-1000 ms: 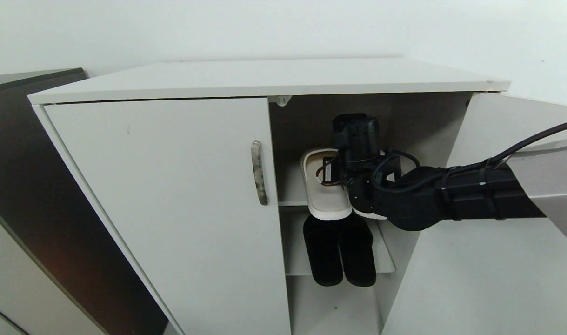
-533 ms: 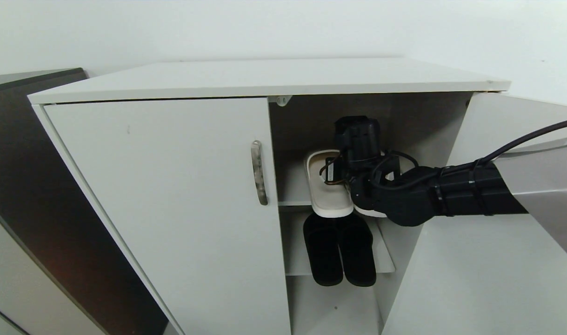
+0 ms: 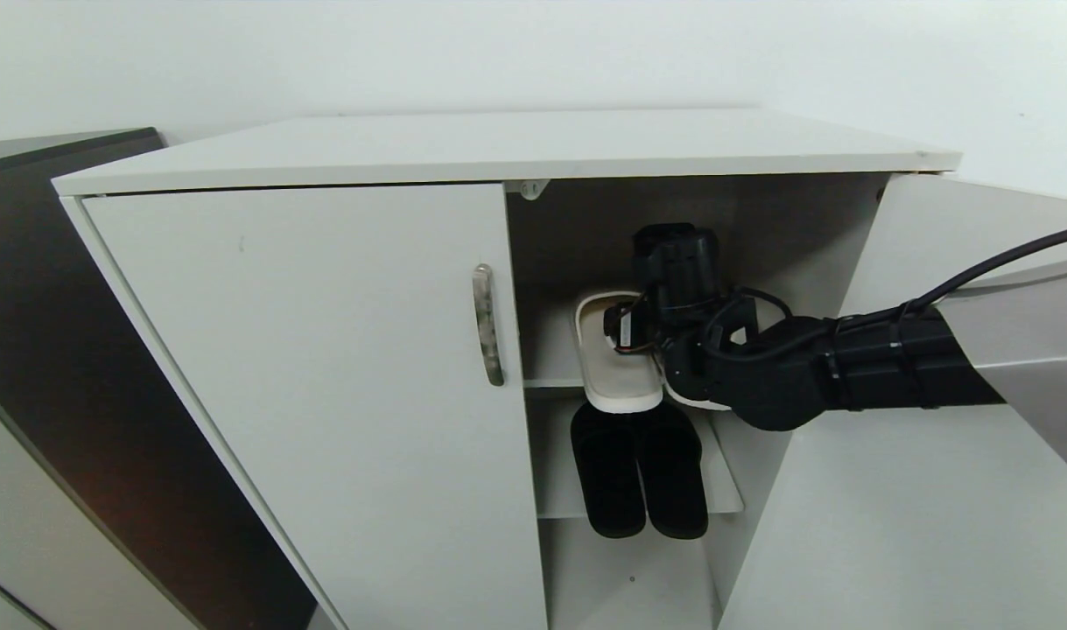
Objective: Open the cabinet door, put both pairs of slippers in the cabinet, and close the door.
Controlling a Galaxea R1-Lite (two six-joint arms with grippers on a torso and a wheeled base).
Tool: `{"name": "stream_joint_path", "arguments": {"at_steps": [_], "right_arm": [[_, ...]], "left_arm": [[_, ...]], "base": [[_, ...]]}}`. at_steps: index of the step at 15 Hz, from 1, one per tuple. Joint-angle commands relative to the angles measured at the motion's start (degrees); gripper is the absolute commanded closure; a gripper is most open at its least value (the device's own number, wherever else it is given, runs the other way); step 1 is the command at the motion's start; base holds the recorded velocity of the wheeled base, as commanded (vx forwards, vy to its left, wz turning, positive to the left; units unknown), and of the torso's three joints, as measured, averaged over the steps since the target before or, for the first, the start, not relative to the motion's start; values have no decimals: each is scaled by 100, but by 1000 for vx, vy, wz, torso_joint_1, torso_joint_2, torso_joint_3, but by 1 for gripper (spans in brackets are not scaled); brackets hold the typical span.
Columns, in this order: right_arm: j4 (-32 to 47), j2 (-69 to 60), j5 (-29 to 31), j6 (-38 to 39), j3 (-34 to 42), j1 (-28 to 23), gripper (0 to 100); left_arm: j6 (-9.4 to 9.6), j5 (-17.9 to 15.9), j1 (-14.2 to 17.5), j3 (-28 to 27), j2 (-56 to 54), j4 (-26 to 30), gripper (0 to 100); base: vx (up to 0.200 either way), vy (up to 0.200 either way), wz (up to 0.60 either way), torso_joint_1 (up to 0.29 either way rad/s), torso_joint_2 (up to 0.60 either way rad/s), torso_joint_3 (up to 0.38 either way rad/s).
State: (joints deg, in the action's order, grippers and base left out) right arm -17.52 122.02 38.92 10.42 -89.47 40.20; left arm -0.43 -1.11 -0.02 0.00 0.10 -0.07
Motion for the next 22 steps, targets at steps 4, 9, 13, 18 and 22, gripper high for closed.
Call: {"name": "stream_joint_path", "arguments": {"at_steps": [4,9,13,18,22], "right_arm": [[-41,-679,19,21,579,207,0],[-445,-1593,89,39,1775,717,0],[-507,-2639,177,65,2891,1174,0],[-700,-2841,107,21,3269,1341,100],[-692,-2859,142,12,3278,1350,100]], "left_arm": [[-1,-3,-6,0,-1,-1,100],[-1,-3,-6,0,-1,-1,100],[-1,-3,-6,0,-1,-1,100],[-1,-3,-6,0,-1,-1,100],[-1,-12,-6,0,-1,-1,100]], "base": [[0,0,0,0,0,0],[0,0,0,0,0,0],[0,0,0,0,0,0],[0,0,0,0,0,0],[-50,0,0,-2,1,1]]}}
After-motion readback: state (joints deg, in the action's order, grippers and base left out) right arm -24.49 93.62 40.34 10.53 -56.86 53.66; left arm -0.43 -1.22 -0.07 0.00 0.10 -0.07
